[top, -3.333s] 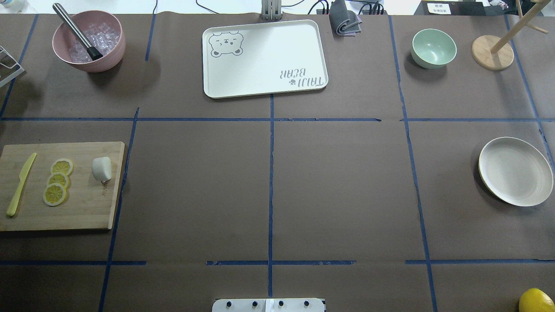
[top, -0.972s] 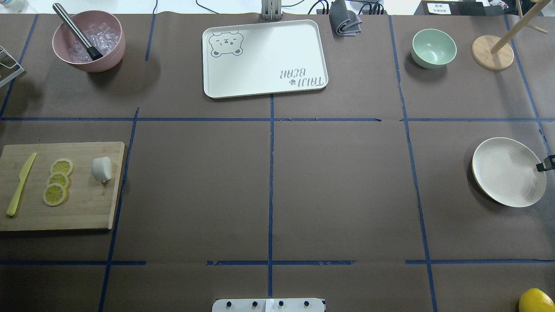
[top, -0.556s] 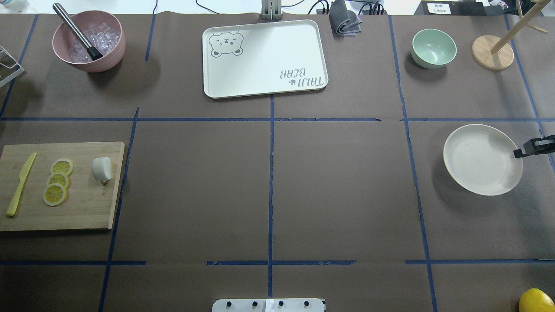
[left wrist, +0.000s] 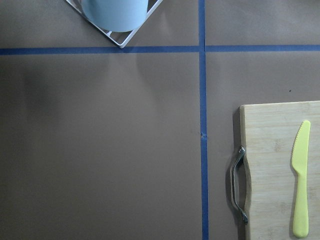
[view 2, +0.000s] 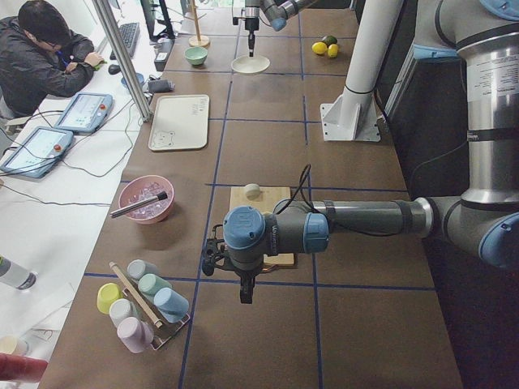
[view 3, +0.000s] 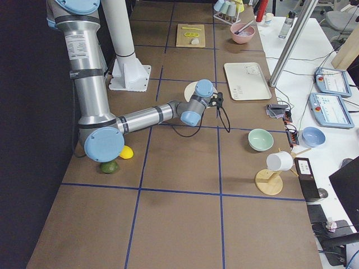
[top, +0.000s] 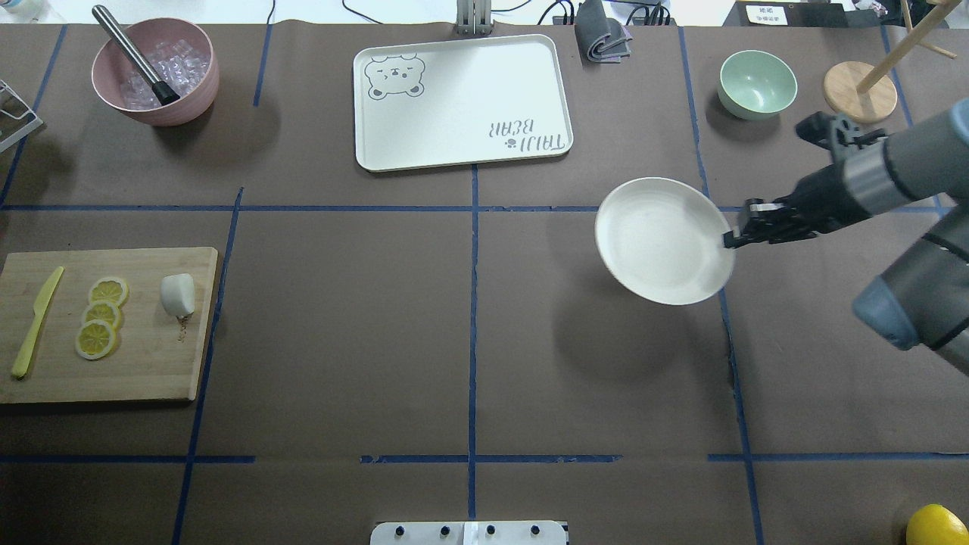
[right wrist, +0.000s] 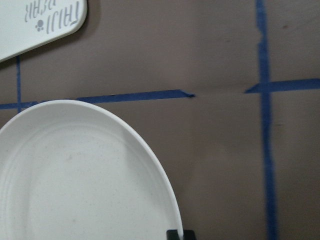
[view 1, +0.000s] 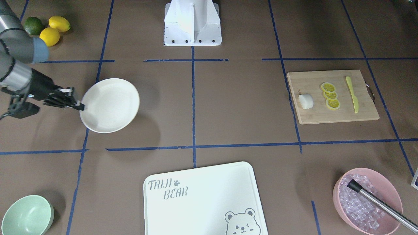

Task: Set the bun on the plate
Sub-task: 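Drag the white plate with the right gripper toward the table center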

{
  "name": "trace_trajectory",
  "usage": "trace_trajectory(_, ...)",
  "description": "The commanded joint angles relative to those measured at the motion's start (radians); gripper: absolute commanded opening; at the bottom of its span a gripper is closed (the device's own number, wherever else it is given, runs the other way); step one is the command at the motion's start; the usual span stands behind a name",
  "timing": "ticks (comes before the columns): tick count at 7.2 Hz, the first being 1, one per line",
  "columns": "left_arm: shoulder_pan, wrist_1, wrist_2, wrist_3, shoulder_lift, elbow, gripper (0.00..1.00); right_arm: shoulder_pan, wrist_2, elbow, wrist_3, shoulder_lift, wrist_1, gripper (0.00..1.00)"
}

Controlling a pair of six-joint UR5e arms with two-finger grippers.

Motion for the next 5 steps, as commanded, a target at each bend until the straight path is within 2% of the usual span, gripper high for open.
trace_trajectory(1,0.002,0.001,0.000,0.000,0.000,0.001,1.00,-0.184,-0.193,0.010,0.163,0.158,-0.097,0.00)
trace_trajectory(2,0.002,0.001,0.000,0.000,0.002,0.001,1.00,-0.260,-0.270,0.033,0.172,0.201,-0.223,0.00)
trace_trajectory(3,0.002,0.001,0.000,0.000,0.002,0.004,1.00,-0.323,-0.356,0.030,0.175,0.237,-0.285,0.00)
trace_trajectory(5,0.002,0.001,0.000,0.000,0.002,0.007,1.00,-0.392,-0.433,0.021,0.232,0.278,-0.330,0.00)
